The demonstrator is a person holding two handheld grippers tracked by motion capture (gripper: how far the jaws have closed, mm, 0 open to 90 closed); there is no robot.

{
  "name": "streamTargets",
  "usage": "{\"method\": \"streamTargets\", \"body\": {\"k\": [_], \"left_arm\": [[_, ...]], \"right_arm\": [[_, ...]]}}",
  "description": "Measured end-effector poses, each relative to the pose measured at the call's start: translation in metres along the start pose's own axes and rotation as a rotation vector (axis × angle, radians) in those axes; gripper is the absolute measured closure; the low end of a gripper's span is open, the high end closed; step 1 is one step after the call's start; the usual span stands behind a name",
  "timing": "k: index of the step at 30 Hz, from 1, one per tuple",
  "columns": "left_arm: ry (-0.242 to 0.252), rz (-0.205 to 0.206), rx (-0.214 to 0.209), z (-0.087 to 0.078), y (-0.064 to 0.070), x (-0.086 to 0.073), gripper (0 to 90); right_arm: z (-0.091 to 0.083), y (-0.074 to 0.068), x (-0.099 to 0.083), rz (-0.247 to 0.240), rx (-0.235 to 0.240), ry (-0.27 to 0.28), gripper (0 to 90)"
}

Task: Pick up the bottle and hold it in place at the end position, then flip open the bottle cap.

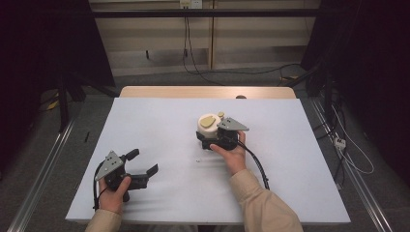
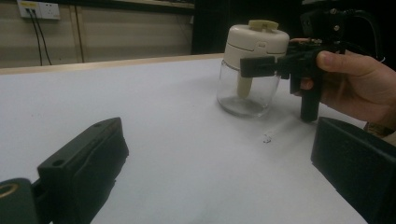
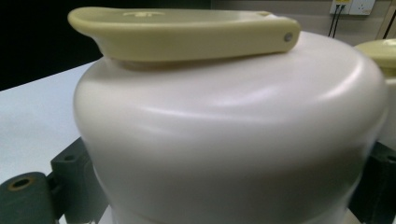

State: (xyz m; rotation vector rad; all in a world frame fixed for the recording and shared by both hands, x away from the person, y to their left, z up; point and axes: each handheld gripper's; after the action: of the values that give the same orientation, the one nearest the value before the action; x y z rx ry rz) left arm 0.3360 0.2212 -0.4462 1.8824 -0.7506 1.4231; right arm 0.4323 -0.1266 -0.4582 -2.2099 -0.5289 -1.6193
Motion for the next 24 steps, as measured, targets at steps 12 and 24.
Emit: {"method": "streamTargets", "body": {"k": [12,24], "left_arm": [[0.016,-0.012,-0.014,0.009,0.004,0.006,2.8],[-0.020,-0.044,-0.025,0.024,0.008,0.017,2.8]], "right_arm": [[-0.001,0.001,-0.001,0.004,0.001,-0.005,6.6],[-0.001,0.001,-0.001,0.003,0.001,-0.008,6.6]]}}
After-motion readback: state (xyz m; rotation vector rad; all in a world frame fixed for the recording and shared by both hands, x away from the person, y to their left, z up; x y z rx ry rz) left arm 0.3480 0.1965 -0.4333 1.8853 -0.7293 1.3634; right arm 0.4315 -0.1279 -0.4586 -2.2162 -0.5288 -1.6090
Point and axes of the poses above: each handheld gripper's, and its own axes: z roughly forward along the jaws, x roughly out of its top, y roughly to its right, and after that the axes turned 5 degrees about -x, right-handed
